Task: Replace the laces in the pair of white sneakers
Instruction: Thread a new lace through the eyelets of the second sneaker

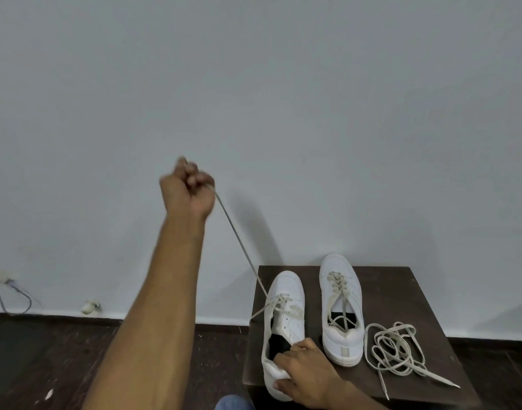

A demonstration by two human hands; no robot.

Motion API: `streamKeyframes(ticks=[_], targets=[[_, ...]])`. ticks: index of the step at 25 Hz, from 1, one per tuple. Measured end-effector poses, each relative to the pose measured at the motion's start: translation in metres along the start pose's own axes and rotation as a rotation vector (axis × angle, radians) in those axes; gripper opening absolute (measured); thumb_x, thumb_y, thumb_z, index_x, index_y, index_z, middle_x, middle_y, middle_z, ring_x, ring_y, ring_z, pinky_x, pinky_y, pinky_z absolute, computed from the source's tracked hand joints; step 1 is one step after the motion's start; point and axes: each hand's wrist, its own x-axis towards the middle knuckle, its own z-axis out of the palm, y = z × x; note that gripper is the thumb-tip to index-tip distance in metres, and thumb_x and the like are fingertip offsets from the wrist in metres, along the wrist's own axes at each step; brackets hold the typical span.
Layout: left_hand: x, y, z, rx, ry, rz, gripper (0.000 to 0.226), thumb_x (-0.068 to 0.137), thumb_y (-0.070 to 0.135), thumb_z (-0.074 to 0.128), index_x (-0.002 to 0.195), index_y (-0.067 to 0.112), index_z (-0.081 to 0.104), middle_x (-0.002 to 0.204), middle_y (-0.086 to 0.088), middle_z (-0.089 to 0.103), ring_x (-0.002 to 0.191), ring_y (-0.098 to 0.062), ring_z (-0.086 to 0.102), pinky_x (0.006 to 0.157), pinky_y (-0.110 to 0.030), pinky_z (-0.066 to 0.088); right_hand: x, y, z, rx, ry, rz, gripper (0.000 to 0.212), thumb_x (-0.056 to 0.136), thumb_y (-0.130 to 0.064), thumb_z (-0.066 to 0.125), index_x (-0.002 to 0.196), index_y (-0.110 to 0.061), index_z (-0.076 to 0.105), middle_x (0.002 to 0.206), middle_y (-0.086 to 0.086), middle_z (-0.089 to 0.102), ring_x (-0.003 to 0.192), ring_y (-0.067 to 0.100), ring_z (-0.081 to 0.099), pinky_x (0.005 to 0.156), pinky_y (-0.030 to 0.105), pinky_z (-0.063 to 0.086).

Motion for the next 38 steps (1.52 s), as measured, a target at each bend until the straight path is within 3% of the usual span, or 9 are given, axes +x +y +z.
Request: streamKeyframes(ticks=[5,8,13,17,19,21,27,31,38], targets=[[-0.018,0.057,0.059,-0.167,-0.181,0.132,0.030,0.097,0.002,0.037,0.076,0.012,0.056,0.048,0.001,0.050,0.030,-0.006,0.032,0.031,-0.015,0.029,0.003,0.001,0.002,0.021,-0.009,0.019,0.036,0.089,-0.048,0.046,0.100,-0.014,0.052,0.105,0.007,0.064,0.104,0.025,0.052,0.097,0.032,0.022],[-0.014,0.055,0.037,0.120,-0.133,0.227,0.028,0.096,0.006,0.039,0.077,0.019,0.056,0.051,0.006,0.048,0.032,-0.005,0.027,0.030,-0.016,0.020,0.004,-0.003,0.003,0.152,0.002,0.073,0.038,0.084,-0.050,0.050,0.108,-0.021,0.055,0.104,-0.002,0.065,0.105,0.018,0.054,0.095,0.026,0.022],[0.004,-0.035,-0.115,0.663,0.207,-0.217,0.021,0.096,0.007,0.041,0.087,0.017,0.057,0.042,0.006,0.046,0.025,-0.002,0.025,0.026,-0.009,0.014,0.008,0.002,-0.002,0.629,0.299,0.369,0.026,0.080,-0.044,0.064,0.103,-0.032,0.066,0.088,-0.015,0.068,0.081,0.005,0.065,0.082,0.028,0.052],[-0.019,-0.100,-0.218,1.182,0.449,-0.425,0.012,0.089,0.012,0.062,0.098,0.005,0.066,0.067,-0.007,0.061,0.048,-0.013,0.049,0.044,-0.019,0.040,0.012,0.010,-0.004,0.396,0.329,0.480,0.042,0.089,-0.033,0.054,0.130,-0.031,0.048,0.125,-0.014,0.047,0.114,0.008,0.051,0.090,0.024,0.043],[-0.028,-0.123,-0.242,1.415,0.397,-0.438,0.018,0.090,0.013,0.061,0.105,0.010,0.070,0.101,-0.011,0.070,0.086,-0.023,0.062,0.077,-0.032,0.052,0.016,0.008,-0.004,0.334,0.232,0.474,0.051,0.088,-0.036,0.051,0.137,-0.032,0.038,0.134,-0.012,0.039,0.121,0.013,0.042,0.095,0.027,0.040],[-0.029,-0.137,-0.247,1.645,0.250,-0.388,0.023,0.093,0.016,0.057,0.111,0.017,0.072,0.121,-0.003,0.067,0.110,-0.023,0.059,0.095,-0.031,0.045,0.019,0.006,-0.004,0.311,0.221,0.486,0.051,0.089,-0.033,0.049,0.138,-0.032,0.035,0.136,-0.011,0.036,0.121,0.014,0.039,0.094,0.027,0.039],[-0.027,-0.160,-0.247,1.893,-0.092,-0.429,0.011,0.092,0.024,0.062,0.097,0.023,0.071,0.106,0.001,0.071,0.098,-0.016,0.064,0.086,-0.026,0.048,0.021,0.004,0.003,0.334,0.286,0.546,0.048,0.090,-0.028,0.050,0.137,-0.032,0.039,0.134,-0.012,0.039,0.118,0.013,0.040,0.093,0.025,0.038],[-0.030,-0.149,-0.244,1.888,-0.088,-0.427,0.019,0.094,0.021,0.060,0.076,0.022,0.067,0.080,0.000,0.069,0.077,-0.016,0.064,0.077,-0.029,0.054,0.021,0.004,0.004,0.318,0.285,0.540,0.045,0.091,-0.027,0.049,0.135,-0.031,0.040,0.132,-0.012,0.040,0.117,0.013,0.040,0.091,0.025,0.039],[0.002,-0.056,-0.140,1.160,0.098,-0.161,0.015,0.094,0.006,0.059,0.102,0.003,0.071,0.068,-0.005,0.058,0.056,-0.014,0.053,0.059,-0.025,0.054,0.023,0.001,0.002,0.300,0.286,0.553,0.042,0.091,-0.024,0.049,0.133,-0.029,0.044,0.132,-0.010,0.044,0.114,0.015,0.043,0.089,0.027,0.043]])
